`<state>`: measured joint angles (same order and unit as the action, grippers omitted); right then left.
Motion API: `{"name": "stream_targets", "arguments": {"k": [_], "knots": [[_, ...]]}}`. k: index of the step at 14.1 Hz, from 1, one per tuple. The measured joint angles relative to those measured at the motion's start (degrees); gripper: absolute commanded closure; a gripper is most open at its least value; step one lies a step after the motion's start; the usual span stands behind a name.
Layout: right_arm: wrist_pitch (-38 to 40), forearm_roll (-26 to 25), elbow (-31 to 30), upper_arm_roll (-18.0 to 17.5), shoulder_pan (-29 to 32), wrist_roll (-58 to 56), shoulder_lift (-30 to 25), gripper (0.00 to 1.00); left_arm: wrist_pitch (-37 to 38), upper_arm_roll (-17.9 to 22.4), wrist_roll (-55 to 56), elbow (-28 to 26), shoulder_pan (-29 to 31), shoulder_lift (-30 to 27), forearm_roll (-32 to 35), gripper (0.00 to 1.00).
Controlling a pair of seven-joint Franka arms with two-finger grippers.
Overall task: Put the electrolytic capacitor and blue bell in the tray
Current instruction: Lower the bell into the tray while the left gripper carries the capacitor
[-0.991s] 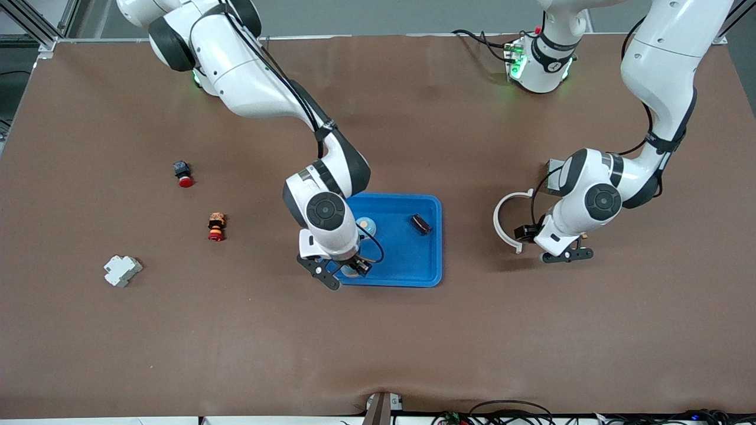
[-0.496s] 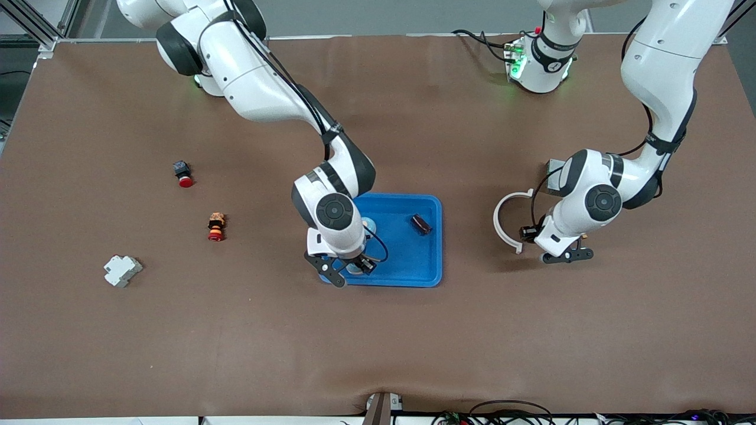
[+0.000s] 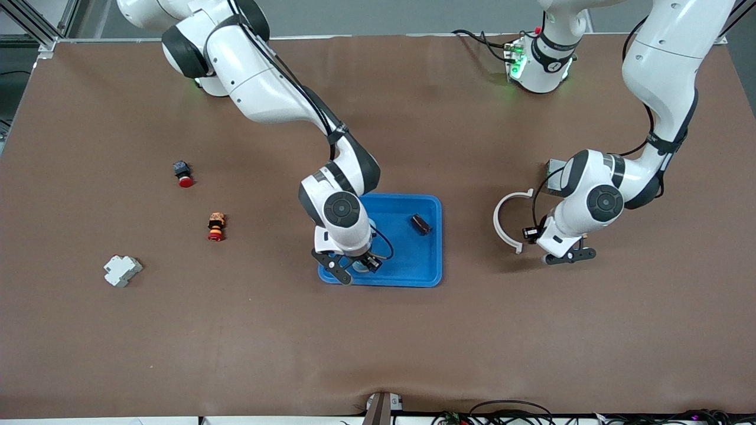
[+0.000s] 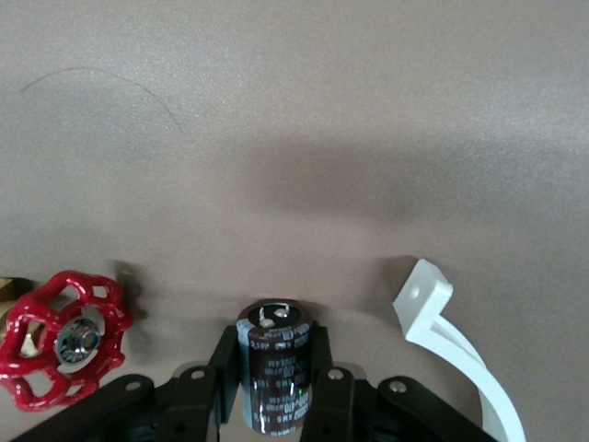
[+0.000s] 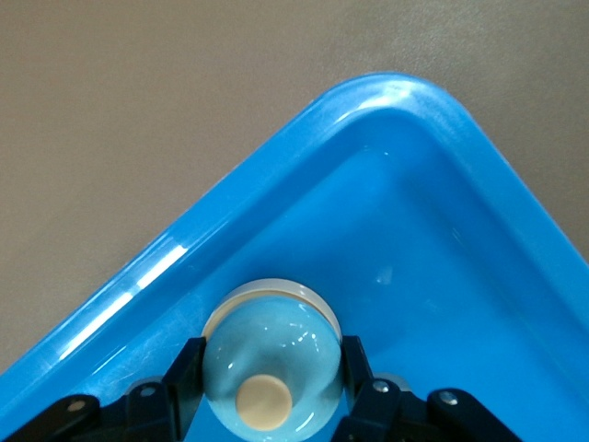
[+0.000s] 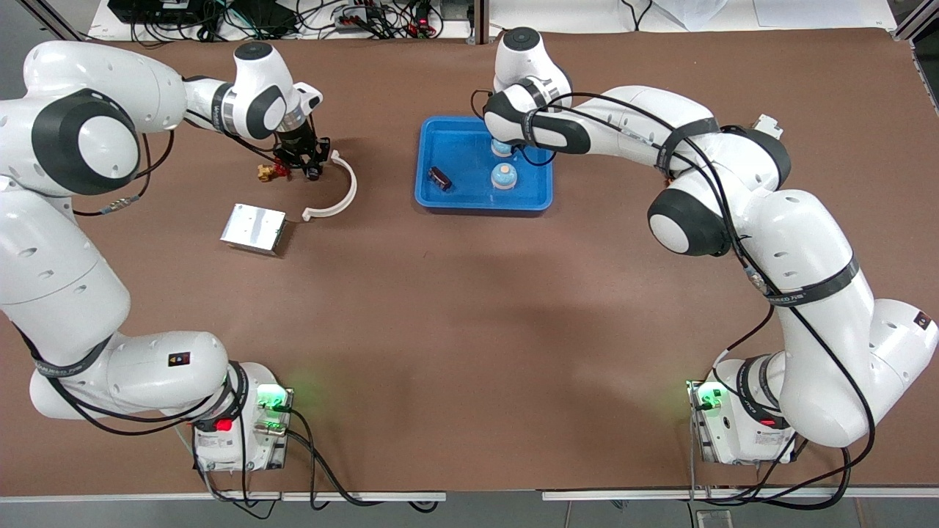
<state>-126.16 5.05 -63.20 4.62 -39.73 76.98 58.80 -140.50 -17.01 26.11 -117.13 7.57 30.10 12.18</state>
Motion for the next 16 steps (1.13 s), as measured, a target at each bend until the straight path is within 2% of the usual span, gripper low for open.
{"name": "stream_targets", "arguments": {"k": [4, 10, 15, 16], "knots": [[0.02, 0.0, 0.0, 0.21, 0.06, 0.05, 0.02, 1.0, 2.01, -0.46, 2.34, 2.28, -0.35, 0.0, 0.0, 1.0], [0.13, 0.0, 0.0, 0.34, 0.13, 0.05, 0.05, 1.0, 18.04, -1.02, 10.93, 14.68, -4.56, 0.21, -1.06, 1.0], [0.25, -0.04, 0.0, 0.51, 0.33, 0.0, 0.06, 1.0, 21.05, -1.06, 25.31, 22.7, -9.25, 3.07, -4.5, 1.0], [0.25, -0.04, 0.0, 0.52, 0.33, 0.0, 0.06, 0.95, 21.06, -1.1, 28.38, 24.02, -10.32, 3.5, -4.87, 1.0]]}}
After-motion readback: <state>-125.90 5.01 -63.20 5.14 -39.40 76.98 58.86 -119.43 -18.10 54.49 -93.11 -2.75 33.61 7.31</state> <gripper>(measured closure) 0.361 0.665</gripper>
